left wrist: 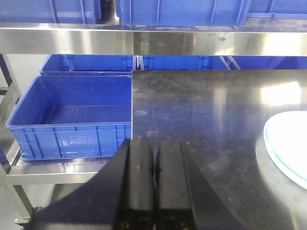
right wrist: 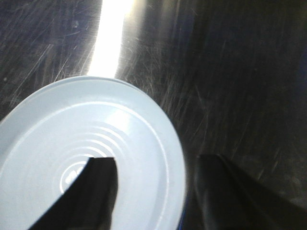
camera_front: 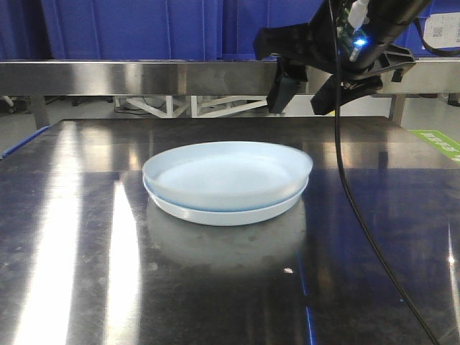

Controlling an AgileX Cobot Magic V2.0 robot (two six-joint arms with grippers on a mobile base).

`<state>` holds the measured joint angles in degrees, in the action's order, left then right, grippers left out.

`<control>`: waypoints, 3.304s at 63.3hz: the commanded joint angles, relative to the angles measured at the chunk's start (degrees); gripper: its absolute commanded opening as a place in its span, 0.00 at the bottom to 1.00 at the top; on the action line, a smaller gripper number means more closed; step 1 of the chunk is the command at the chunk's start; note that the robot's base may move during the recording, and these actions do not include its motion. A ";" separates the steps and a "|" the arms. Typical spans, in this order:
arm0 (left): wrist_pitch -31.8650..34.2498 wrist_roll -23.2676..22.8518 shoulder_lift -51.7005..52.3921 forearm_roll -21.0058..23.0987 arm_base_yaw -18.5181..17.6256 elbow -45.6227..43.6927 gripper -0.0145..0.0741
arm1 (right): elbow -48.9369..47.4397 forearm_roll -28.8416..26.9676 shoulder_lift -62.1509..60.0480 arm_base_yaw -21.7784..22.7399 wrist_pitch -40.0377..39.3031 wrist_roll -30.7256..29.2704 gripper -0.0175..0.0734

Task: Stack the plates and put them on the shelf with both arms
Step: 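Open the right gripper and reposition it at the stack rim, then grip the stacked plates' rim with the right gripper and lift, then hold the plate stack raised in the right gripper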

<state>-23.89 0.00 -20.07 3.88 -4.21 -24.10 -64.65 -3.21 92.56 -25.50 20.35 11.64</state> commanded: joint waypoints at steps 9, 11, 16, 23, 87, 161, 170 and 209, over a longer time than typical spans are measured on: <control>5.05 0.00 -0.28 0.06 -0.30 -1.59 0.27 | -2.09 -0.08 -2.51 -0.13 -3.12 -0.37 0.79; 5.05 0.00 -0.28 0.06 -0.30 -1.59 0.27 | -2.09 -0.08 -2.51 -0.13 -3.05 -0.37 0.79; 5.05 0.00 -0.28 0.06 -0.30 -1.59 0.27 | -2.09 -0.08 -2.51 -0.13 -3.05 -0.37 0.79; 5.05 0.00 -0.28 0.06 -0.30 -1.59 0.27 | -2.09 -0.08 -2.45 -0.13 -3.06 -0.37 0.79; 5.05 0.00 -0.28 0.06 -0.30 -1.59 0.27 | -2.09 -0.08 7.03 -0.13 -1.64 -0.37 0.61; 5.05 0.00 -0.28 0.06 -0.30 -1.59 0.27 | -12.21 -0.13 -15.19 -1.79 8.55 -0.37 0.25; 5.05 0.00 -0.28 0.06 -0.30 -1.59 0.27 | -7.61 -0.13 -18.56 -2.61 4.42 -0.37 0.25; 5.05 0.00 -0.28 0.06 -0.30 -1.59 0.27 | 17.40 -0.13 -36.78 -2.83 -10.02 -0.37 0.25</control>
<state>-23.89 0.00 -20.07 3.88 -4.21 -24.10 -47.46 -3.23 59.12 -28.26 16.85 11.52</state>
